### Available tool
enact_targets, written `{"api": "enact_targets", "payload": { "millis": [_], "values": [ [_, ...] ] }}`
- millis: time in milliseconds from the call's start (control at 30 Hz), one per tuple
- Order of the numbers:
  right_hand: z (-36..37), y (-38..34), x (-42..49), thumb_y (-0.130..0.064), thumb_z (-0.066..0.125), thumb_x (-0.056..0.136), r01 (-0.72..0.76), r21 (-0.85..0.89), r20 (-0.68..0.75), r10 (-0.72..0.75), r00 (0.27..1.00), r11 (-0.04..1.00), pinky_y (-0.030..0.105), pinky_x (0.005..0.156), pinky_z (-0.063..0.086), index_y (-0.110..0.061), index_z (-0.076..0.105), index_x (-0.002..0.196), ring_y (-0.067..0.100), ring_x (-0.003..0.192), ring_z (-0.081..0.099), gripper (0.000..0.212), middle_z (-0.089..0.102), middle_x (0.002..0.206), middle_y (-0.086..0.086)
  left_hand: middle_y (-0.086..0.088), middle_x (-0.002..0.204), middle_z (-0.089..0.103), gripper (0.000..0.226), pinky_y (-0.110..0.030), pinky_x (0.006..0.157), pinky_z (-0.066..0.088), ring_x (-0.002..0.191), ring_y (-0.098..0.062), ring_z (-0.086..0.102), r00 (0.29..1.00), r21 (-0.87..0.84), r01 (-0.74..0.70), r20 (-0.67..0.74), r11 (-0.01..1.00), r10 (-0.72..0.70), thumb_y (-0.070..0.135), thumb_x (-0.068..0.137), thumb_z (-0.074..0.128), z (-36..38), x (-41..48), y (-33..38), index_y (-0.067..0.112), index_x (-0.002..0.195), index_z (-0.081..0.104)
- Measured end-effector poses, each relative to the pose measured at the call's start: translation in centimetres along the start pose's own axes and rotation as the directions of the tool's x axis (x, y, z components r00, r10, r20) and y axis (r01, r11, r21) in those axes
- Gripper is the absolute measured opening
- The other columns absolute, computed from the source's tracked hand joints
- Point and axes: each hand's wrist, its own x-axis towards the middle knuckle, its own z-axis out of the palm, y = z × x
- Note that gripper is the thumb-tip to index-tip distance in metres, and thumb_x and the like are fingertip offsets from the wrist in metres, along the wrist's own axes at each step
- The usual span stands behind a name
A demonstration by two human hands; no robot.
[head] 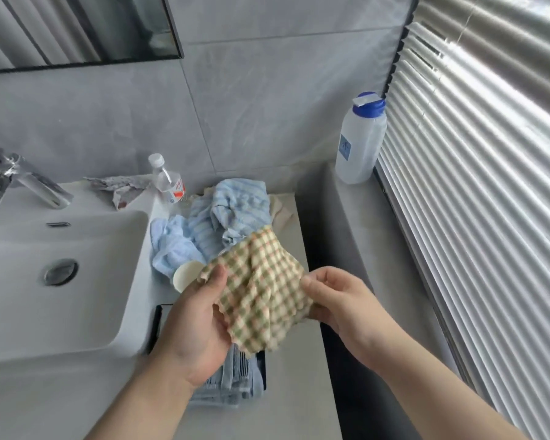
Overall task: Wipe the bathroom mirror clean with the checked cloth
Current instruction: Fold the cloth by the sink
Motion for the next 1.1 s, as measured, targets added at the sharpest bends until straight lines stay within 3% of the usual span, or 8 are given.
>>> {"api": "enact_targets", "payload": {
  "millis": [100,200,367,533,667,833,900,1100],
  "values": [
    [0.2,0.4,-0.4,-0.023,0.075,0.073,0.014,-0.047,0.030,-0.012,0.999,0.999,0.048,0.088,0.054,-0.010,0.064,0.077,0.027,0.077,0.061,0.018,0.065,0.080,0.014,-0.014,0.121,0.070,0.043,-0.039,0.080,0.060,0.110,-0.027,0.069,0.999,0.033,-0.017,0.031,0.999,0.016,0.038,0.079,0.071,-0.6,-0.6,0.3,0.010,0.111,0.076],
    [0.1,-0.4,-0.6,-0.025,0.072,0.076,0.130,-0.263,-0.011,-0.138,0.990,0.956,0.040,0.071,0.050,-0.017,0.064,0.070,0.018,0.068,0.055,0.014,0.063,0.070,0.003,-0.014,0.110,0.073,0.067,-0.032,0.073,0.058,0.096,-0.023,0.071,0.987,0.206,-0.152,0.085,0.967,0.137,0.039,0.045,0.093,-2.3,-0.3,1.7,0.021,0.107,0.077],
    [-0.2,-2.2,-1.4,-0.019,0.071,0.082,0.361,-0.471,0.127,-0.343,0.931,0.805,0.030,0.059,0.047,-0.022,0.066,0.073,0.012,0.061,0.055,0.011,0.065,0.069,-0.001,-0.008,0.105,0.074,0.070,-0.029,0.080,0.057,0.092,-0.018,0.071,0.948,0.610,-0.313,0.252,0.728,0.197,0.014,0.073,0.071,-2.2,0.4,3.9,0.044,0.134,0.054],
    [-0.9,-2.4,-1.3,-0.011,0.068,0.079,0.522,-0.599,0.216,-0.506,0.835,0.607,0.019,0.068,0.049,-0.025,0.065,0.075,0.014,0.072,0.061,0.015,0.065,0.080,-0.007,0.004,0.107,0.067,0.054,-0.020,0.084,0.053,0.096,-0.007,0.067,0.892,0.752,-0.452,0.383,0.479,0.239,0.010,0.077,0.074,-1.2,0.8,4.3,0.055,0.105,0.068],
    [-1.3,-2.3,-1.4,-0.007,0.070,0.078,0.526,-0.596,0.190,-0.529,0.827,0.607,0.016,0.069,0.048,-0.019,0.069,0.078,0.014,0.076,0.064,0.013,0.068,0.086,-0.006,0.011,0.102,0.068,0.027,-0.019,0.084,0.052,0.093,-0.011,0.067,0.869,0.815,-0.495,0.454,0.302,0.198,0.028,0.068,0.077,-1.0,1.0,3.8,0.041,0.091,0.071],
    [-1.5,-2.5,-1.6,-0.015,0.067,0.077,0.518,-0.541,0.150,-0.530,0.835,0.663,0.032,0.073,0.054,-0.023,0.069,0.077,0.017,0.079,0.066,0.008,0.069,0.089,-0.007,0.016,0.095,0.070,0.038,-0.027,0.084,0.053,0.089,-0.008,0.065,0.896,0.886,-0.438,0.417,0.150,0.153,0.020,0.071,0.085,-1.0,0.9,2.9,0.046,0.092,0.066],
    [-1.5,-2.6,-1.8,-0.016,0.068,0.077,0.512,-0.526,0.139,-0.525,0.840,0.679,0.036,0.075,0.055,-0.024,0.068,0.076,0.018,0.082,0.067,0.008,0.069,0.090,-0.006,0.018,0.088,0.070,0.040,-0.021,0.081,0.052,0.086,-0.007,0.065,0.898,0.895,-0.428,0.407,0.127,0.166,0.015,0.074,0.086,-0.9,0.7,2.6,0.045,0.090,0.066],
    [-1.9,-2.7,-2.2,-0.009,0.076,0.081,0.489,-0.628,0.131,-0.538,0.833,0.605,0.016,0.071,0.050,-0.029,0.069,0.078,0.008,0.082,0.066,0.021,0.070,0.086,-0.012,0.035,0.091,0.061,0.019,-0.004,0.070,0.040,0.087,0.003,0.060,0.892,0.918,-0.396,0.387,-0.007,0.235,0.021,0.078,0.084,-1.2,0.3,2.7,0.035,0.079,0.071]
  ]
}}
